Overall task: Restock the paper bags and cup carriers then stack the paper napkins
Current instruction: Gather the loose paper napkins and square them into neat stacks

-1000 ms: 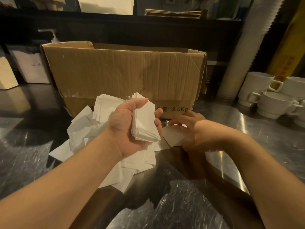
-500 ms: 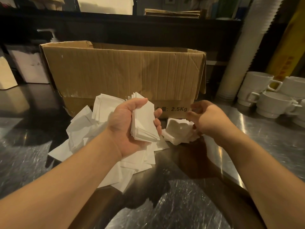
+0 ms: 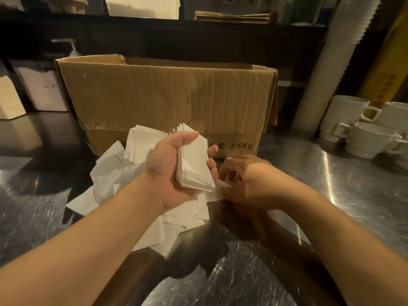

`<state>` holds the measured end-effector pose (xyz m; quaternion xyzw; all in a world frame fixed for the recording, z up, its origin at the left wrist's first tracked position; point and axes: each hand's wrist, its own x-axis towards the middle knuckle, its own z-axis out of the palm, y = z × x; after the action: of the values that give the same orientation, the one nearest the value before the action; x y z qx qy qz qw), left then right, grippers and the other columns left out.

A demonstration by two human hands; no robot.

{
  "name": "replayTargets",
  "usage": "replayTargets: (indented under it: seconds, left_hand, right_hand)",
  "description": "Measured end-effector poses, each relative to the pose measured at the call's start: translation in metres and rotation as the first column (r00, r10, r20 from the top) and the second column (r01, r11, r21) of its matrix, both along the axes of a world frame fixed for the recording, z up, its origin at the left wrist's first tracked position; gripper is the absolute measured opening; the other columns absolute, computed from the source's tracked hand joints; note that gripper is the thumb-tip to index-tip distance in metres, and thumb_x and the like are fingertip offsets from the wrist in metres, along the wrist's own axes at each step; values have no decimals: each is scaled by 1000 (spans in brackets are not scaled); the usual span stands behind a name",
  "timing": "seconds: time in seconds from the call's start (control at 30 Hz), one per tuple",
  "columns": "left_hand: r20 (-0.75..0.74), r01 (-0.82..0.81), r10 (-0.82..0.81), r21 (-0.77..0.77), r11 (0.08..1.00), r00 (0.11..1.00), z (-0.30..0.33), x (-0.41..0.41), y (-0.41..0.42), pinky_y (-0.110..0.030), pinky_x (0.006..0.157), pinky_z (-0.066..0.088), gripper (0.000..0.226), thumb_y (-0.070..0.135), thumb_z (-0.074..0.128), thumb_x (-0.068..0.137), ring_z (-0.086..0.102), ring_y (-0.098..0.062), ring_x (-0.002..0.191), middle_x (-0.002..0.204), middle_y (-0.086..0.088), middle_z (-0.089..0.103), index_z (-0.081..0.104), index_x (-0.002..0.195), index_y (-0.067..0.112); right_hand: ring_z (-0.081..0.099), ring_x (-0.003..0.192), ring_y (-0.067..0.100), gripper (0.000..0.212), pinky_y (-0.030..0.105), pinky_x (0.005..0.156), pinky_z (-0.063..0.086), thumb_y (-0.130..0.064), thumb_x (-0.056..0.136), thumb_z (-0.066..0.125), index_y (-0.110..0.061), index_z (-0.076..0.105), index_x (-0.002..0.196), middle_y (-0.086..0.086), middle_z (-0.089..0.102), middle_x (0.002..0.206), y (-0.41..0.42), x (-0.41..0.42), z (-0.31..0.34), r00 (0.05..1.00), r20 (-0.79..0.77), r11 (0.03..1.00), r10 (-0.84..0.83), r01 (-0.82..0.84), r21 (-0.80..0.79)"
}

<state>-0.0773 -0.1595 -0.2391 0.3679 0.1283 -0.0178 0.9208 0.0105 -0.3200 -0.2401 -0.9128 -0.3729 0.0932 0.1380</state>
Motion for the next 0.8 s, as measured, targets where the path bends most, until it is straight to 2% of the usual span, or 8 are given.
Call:
replayTargets:
  seconds: [0.07, 0.17, 0.23, 0.33, 0.47, 0.6, 0.67, 0.8]
  left_hand:
    - [3, -4, 4, 0, 1000, 1000, -1, 0, 1, -38, 75, 54, 51, 32, 66, 87, 62, -24, 74, 105, -13, 68, 55, 135, 15]
    - [12, 6, -6, -17, 1000, 1000, -1, 1, 1, -38, 76, 54, 52, 31, 65, 88, 61, -24, 74, 106, -13, 67, 54, 135, 13]
    - [6, 1, 0, -16, 1000, 1000, 0, 1, 0, -38, 76, 53, 49, 31, 64, 88, 61, -24, 75, 105, -13, 67, 55, 133, 12]
    - [0, -10, 10, -6, 1000, 1000, 1, 0, -2, -38, 75, 54, 49, 32, 64, 87, 61, -24, 74, 104, -13, 68, 56, 131, 12]
    - [-5, -3, 3, -19, 1000, 1000, 0, 0, 0, -39, 73, 55, 50, 32, 65, 87, 62, -24, 74, 104, -13, 68, 56, 133, 13]
    - [-8, -14, 14, -25, 1000, 1000, 0, 1, -1, -38, 73, 55, 56, 30, 68, 83, 62, -24, 74, 104, -14, 69, 55, 135, 15]
    - [-8, -15, 15, -18, 1000, 1000, 1, 1, -1, -38, 74, 54, 56, 30, 68, 83, 62, -24, 74, 104, -14, 69, 55, 135, 15]
    - [-15, -22, 22, -3, 1000, 1000, 1, 0, -1, -38, 76, 55, 51, 32, 67, 86, 63, -24, 74, 102, -14, 70, 57, 134, 16]
  right_hand:
    - [59, 99, 19, 11, 37, 89, 56, -39, 99, 61, -45, 56, 91, -12, 60, 103, -2, 6, -1, 999, 24, 998, -21, 20, 58]
    - [64, 91, 16, 12, 26, 72, 57, -27, 99, 61, -31, 62, 110, -5, 64, 103, -13, 15, 5, 981, -127, 923, -145, 180, 339]
    - [66, 94, 21, 25, 30, 74, 59, -21, 98, 61, -18, 60, 123, 2, 63, 110, -21, 21, 13, 912, -372, 740, -172, 369, 563]
    - [62, 99, 27, 11, 35, 77, 54, -19, 95, 59, -15, 57, 106, 9, 58, 110, -31, 23, 20, 754, -655, 497, -46, 586, 640]
    - [59, 94, 22, 3, 31, 74, 50, -22, 98, 60, -21, 62, 99, 5, 61, 106, -24, 29, 6, 813, -543, 615, -211, 542, 572]
    - [58, 92, 15, 29, 27, 62, 51, -34, 98, 65, -27, 60, 126, -8, 58, 112, -11, 37, -8, 873, -339, 726, -351, 482, 490]
    - [58, 103, 17, 43, 31, 76, 55, -36, 94, 69, -28, 55, 134, -9, 55, 122, -13, 41, -9, 892, -230, 780, -389, 452, 433]
    - [55, 114, 20, 34, 31, 87, 53, -26, 93, 71, -37, 60, 123, -4, 53, 135, -22, 39, 2, 974, -51, 944, -222, 228, 239]
